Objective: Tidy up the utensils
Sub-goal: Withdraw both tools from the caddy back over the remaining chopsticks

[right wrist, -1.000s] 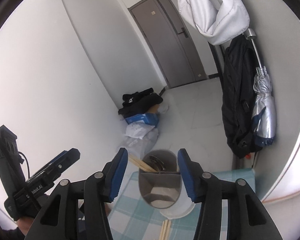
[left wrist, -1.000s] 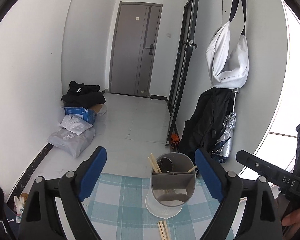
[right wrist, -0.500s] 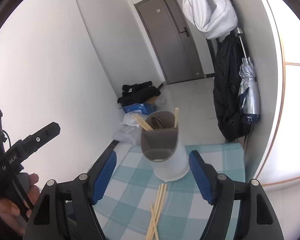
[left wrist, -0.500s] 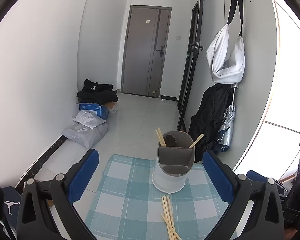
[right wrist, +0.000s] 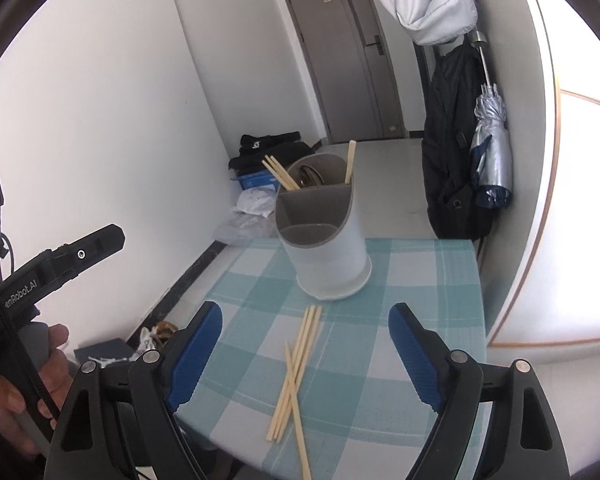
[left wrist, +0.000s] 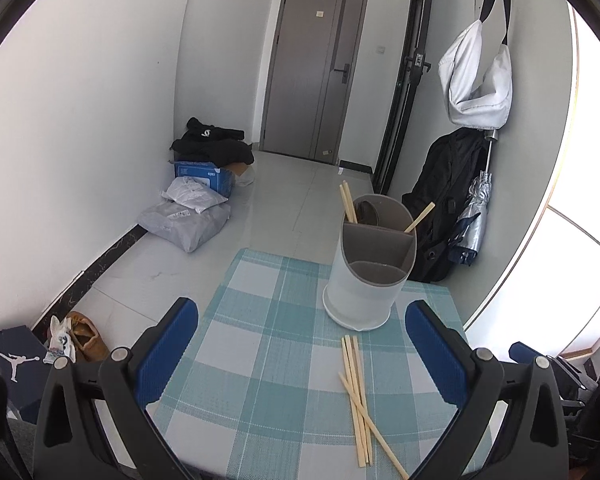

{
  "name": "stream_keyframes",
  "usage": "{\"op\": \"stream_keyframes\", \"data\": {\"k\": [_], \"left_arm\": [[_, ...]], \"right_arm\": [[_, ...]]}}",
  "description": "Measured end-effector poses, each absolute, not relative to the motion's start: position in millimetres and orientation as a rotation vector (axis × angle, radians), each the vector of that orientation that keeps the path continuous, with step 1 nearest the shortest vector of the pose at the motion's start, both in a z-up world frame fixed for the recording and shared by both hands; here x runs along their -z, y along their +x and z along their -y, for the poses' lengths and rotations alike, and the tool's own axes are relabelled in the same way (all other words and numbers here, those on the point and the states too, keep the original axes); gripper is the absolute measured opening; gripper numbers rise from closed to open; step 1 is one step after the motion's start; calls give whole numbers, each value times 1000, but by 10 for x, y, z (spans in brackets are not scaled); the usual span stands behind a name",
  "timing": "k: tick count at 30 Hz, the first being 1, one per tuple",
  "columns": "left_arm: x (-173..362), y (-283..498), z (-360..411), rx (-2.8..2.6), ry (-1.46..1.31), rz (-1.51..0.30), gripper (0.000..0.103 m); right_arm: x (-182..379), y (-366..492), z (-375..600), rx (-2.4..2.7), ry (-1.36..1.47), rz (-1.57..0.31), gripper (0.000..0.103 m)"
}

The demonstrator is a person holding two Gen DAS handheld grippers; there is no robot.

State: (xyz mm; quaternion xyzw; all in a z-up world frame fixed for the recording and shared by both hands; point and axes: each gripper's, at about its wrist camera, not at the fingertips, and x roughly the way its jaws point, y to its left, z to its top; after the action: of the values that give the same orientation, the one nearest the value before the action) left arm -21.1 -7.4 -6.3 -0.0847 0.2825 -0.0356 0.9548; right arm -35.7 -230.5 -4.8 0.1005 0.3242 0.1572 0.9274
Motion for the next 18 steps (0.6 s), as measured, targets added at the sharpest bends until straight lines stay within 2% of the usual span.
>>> {"op": "stream_keyframes", "data": {"k": [14,18], "left_arm": [[607,-48,-80,81,-227,-752,102],[629,13,-200,66,-275,-773,102]], "right_arm": [[578,-203,2123,-305,133,-859,85],[722,-84,2055,-308,112,-929,78]]}}
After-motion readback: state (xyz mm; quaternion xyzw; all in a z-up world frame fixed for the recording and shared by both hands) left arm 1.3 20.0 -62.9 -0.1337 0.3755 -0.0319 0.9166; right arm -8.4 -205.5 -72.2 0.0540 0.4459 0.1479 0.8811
